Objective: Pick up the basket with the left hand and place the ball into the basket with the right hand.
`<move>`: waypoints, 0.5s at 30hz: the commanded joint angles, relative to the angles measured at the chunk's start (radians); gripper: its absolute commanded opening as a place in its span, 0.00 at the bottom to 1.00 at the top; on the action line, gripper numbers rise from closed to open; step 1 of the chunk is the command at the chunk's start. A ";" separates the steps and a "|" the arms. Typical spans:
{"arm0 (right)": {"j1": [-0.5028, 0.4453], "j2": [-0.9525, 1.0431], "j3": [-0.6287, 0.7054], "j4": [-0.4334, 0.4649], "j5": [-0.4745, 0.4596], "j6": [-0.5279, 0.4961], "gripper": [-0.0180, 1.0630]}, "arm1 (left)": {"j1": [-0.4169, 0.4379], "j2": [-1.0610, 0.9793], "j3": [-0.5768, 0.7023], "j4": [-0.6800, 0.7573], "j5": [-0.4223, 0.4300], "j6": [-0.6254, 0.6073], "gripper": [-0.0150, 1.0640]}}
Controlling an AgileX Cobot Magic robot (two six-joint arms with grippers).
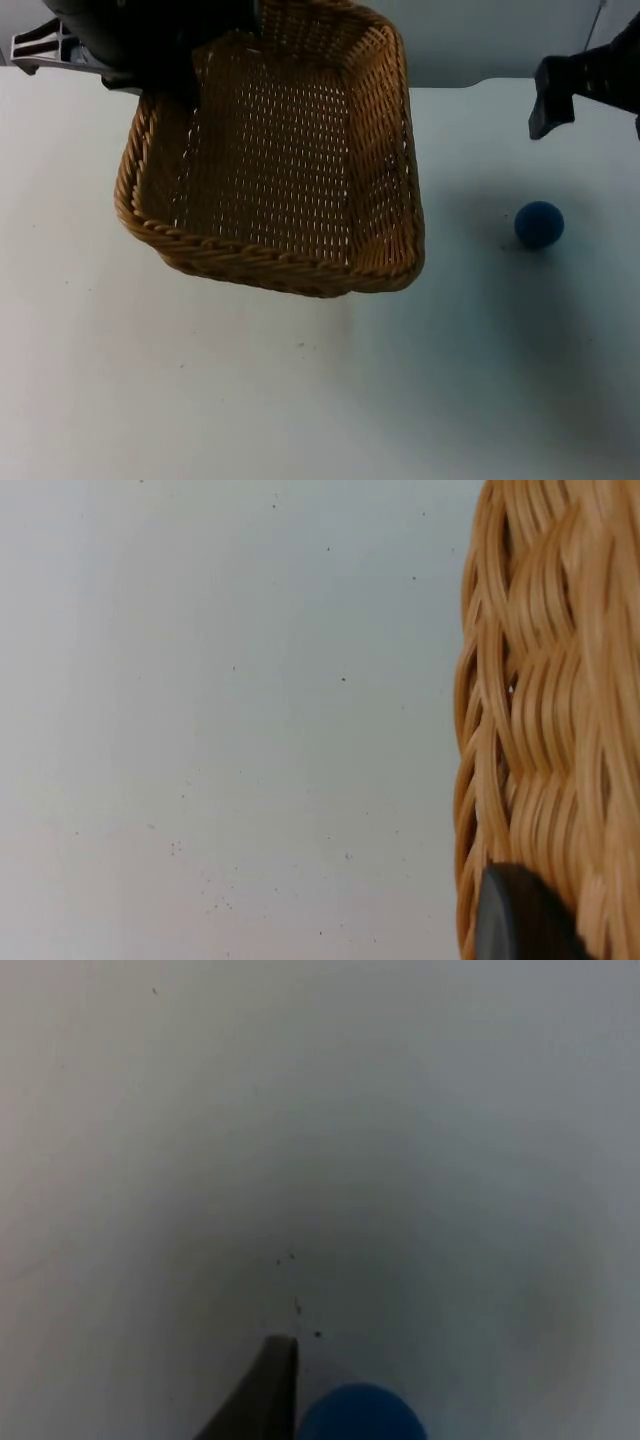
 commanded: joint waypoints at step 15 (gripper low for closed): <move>0.036 0.104 -0.055 0.107 0.078 -0.069 0.93 | -0.004 -0.019 -0.011 -0.003 0.007 -0.011 0.01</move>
